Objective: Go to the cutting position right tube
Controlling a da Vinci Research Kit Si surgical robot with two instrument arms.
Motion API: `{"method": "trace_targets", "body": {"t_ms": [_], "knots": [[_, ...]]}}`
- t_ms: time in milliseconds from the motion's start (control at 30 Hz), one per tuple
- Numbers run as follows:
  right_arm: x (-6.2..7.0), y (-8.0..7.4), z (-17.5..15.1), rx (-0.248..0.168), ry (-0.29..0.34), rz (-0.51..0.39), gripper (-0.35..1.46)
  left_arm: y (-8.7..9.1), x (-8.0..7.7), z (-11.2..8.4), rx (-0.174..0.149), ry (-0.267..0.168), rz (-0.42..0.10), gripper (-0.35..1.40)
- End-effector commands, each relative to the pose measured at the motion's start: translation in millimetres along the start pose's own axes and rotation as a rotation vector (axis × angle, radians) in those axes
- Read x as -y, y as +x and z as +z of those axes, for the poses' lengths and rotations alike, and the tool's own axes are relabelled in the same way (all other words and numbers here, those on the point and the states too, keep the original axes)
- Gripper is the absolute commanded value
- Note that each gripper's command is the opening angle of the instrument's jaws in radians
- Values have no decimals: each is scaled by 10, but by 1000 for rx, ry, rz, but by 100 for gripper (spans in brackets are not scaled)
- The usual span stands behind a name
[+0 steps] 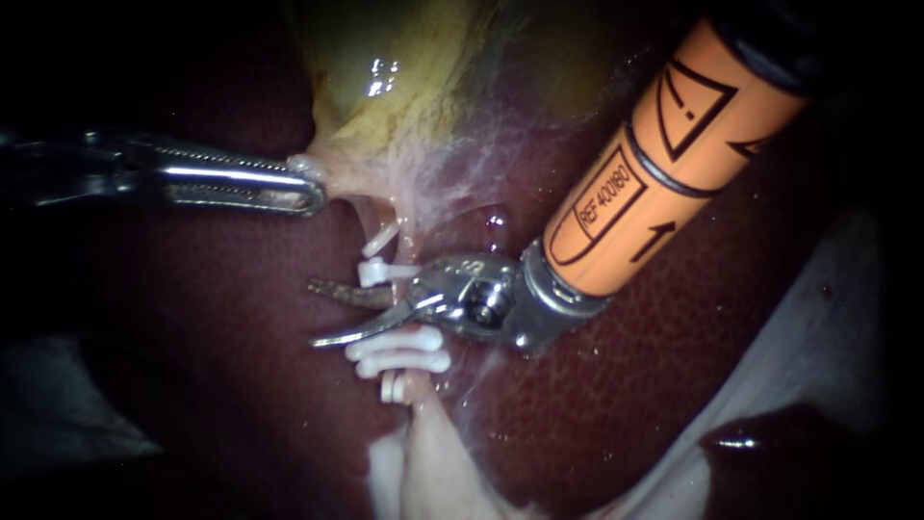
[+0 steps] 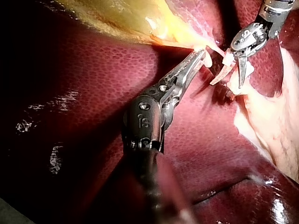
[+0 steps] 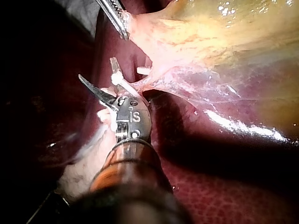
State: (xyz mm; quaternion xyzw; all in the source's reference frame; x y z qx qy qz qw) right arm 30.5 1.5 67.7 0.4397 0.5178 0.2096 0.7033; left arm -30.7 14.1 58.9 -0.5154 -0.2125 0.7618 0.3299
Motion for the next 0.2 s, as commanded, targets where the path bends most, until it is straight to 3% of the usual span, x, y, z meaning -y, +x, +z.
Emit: {"method": "trace_targets", "body": {"t_ms": [33,200], "knots": [[0,-1,0,1,0,-1,142,0,0,0,0,0,0,-35],[-1,-1,-1,1,1,-1,143,-1,2,1,0,0,1,-35]]}}
